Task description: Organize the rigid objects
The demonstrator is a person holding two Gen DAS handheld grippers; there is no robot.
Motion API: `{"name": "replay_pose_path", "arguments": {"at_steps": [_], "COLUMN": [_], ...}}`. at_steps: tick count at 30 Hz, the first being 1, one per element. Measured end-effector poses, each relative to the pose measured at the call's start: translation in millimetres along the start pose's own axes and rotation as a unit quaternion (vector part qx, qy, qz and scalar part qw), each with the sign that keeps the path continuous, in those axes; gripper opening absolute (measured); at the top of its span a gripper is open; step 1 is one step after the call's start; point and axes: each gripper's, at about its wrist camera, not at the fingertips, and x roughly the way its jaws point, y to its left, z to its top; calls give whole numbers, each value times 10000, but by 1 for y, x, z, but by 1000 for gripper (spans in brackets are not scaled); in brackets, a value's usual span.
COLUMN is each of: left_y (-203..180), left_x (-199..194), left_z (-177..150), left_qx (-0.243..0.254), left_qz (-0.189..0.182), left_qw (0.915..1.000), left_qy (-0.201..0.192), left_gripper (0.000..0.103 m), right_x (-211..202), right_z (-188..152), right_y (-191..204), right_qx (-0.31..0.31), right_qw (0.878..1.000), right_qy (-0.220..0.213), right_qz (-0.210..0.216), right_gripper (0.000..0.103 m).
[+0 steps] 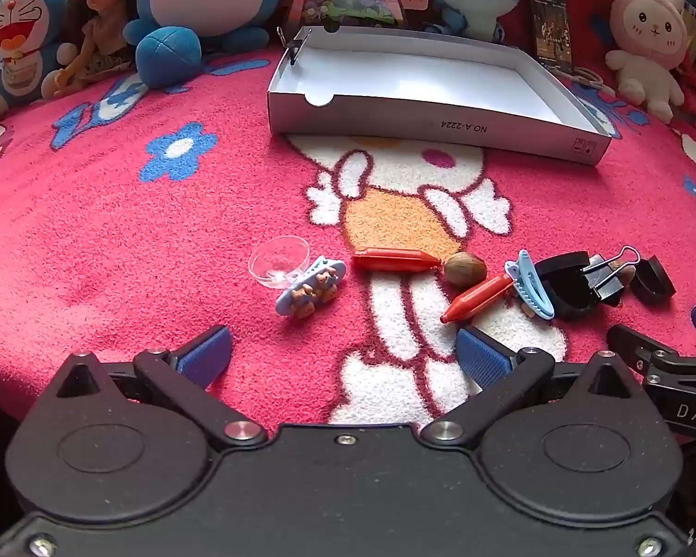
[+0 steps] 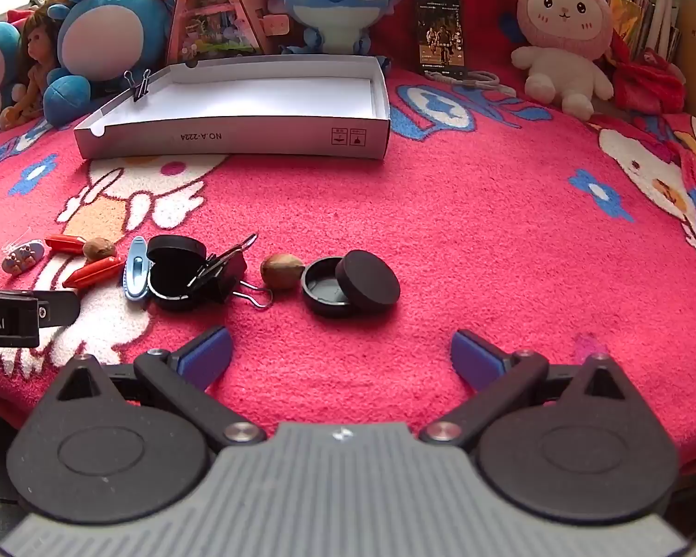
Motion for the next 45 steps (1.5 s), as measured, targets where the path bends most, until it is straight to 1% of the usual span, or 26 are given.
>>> {"name": "replay_pose_path", "arguments": {"at_steps": [45], "left_y": [0], "left_x": [0], "left_z": [0], "left_qx": [19], "left_qz": [30], "left_qw": [10000], "left_qy": [31], "left_gripper": [103], "right_x": [0], "right_z": [0], "right_y": [0], "right_qx": [13], "right_qw": [10000], "right_qy": [18], "right_qz": [-1], "right_gripper": [103]}}
